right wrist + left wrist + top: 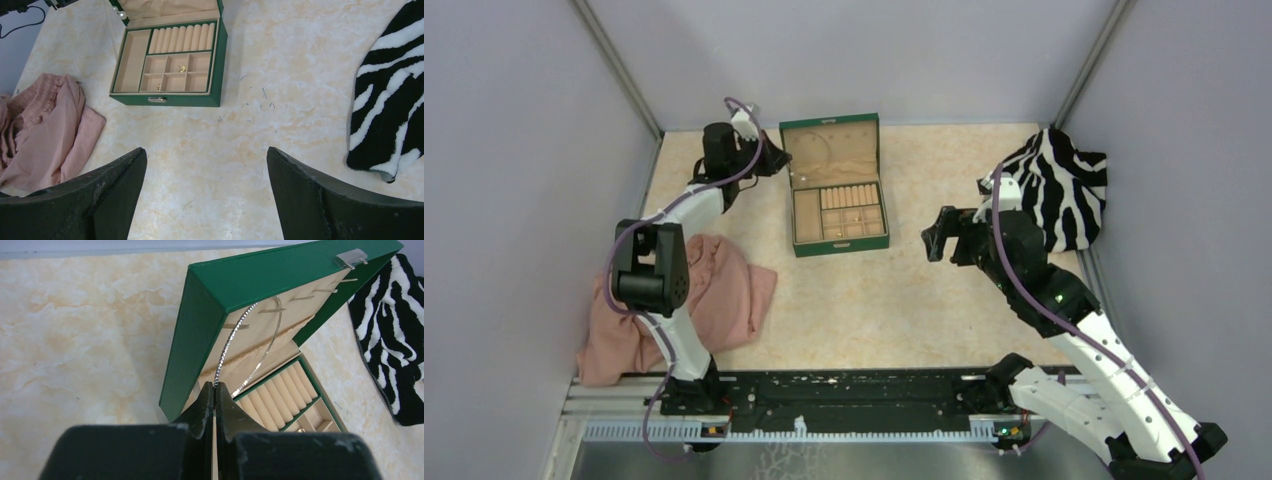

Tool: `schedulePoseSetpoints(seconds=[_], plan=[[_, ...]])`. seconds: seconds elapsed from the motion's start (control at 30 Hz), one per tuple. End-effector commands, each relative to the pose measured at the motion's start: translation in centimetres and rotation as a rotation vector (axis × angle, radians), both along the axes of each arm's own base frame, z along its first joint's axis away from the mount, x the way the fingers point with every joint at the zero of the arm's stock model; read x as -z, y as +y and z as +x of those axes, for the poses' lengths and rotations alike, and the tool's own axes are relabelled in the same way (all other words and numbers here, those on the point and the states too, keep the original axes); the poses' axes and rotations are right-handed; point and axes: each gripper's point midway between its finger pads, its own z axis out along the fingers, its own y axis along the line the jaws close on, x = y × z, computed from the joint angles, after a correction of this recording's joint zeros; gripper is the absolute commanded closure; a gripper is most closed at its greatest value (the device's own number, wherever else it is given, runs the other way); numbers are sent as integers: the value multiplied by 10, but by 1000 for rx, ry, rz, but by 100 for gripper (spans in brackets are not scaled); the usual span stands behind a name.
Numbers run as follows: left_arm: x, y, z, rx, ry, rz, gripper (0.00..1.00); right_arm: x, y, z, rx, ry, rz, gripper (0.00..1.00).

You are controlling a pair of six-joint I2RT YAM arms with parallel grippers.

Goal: Organize the mixed jewelry

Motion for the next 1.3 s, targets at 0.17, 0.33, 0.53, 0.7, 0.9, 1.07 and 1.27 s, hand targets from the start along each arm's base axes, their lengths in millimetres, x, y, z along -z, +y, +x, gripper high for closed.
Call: schedulePoseSetpoints(seconds=[0.17,0.33,0.53,0.7,0.9,1.07,1.27], plan=[[0,5,12,-48,55,-14,87,-13,3,3,4,-27,35,11],[1,7,9,-56,68,-12,67,-12,4,4,3,-26,38,11],[-23,16,-4,-94,45,9,47,-11,6,5,-2,-22,40,11],[-50,33,-26,-143,-18,81,1,-6,12,8,-14,-14,44,11],[-92,48,-38,-195,-116,138,1,-4,22,14,-42,-12,55,11],[-116,57,-37,-240,-169,159,1,-5,22,14,-44,-15,58,11],[-118,53,-32,-237,-178,156,1,-5,22,12,-42,-15,68,12]])
